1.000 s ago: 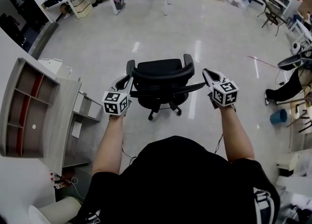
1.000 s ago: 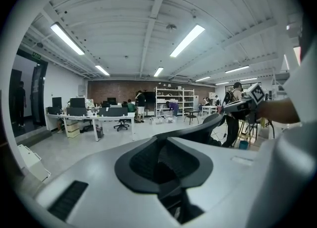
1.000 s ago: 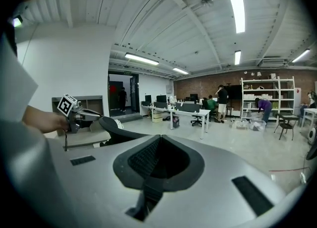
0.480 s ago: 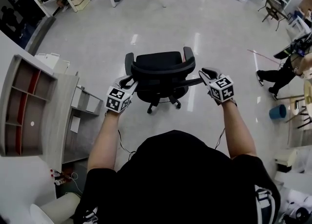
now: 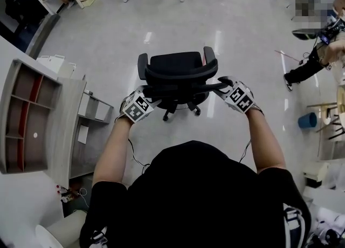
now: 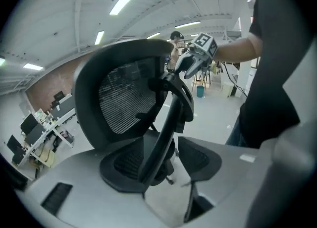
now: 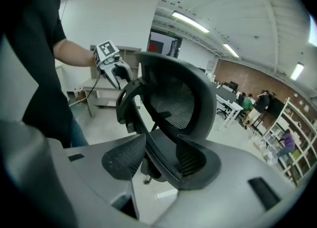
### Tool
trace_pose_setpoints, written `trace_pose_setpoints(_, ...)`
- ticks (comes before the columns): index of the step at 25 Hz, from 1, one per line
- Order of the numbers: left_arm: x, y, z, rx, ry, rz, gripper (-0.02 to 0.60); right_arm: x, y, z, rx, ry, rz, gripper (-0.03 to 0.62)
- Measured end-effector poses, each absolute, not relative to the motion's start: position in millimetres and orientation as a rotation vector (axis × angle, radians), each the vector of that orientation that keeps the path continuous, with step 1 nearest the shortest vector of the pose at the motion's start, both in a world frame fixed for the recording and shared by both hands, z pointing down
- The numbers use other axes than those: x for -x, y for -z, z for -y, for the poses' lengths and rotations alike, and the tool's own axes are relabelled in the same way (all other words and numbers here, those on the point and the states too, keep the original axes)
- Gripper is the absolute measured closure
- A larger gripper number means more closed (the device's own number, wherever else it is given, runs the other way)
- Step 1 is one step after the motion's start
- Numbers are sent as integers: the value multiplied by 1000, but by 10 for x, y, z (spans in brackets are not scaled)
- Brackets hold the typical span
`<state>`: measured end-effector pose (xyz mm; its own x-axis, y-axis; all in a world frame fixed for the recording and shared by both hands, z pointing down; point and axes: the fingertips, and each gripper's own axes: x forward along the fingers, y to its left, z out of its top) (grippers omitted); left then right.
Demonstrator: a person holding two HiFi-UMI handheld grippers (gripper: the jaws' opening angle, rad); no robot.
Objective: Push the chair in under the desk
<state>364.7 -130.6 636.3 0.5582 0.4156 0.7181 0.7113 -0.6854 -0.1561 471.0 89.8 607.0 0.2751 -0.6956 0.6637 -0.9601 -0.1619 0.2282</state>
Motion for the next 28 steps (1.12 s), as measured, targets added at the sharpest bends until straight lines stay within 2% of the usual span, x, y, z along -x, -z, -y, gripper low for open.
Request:
trace_pose_setpoints(20,-3864,-7219,1401,1868,1137,896,330,-4885,-7046,-900,-1438,-628,1368,293)
trace_pose_setpoints(28,-3890,-7502,1375,1737,1186,916,330,-4945,-7284,-828,-1289,-626,1342,283)
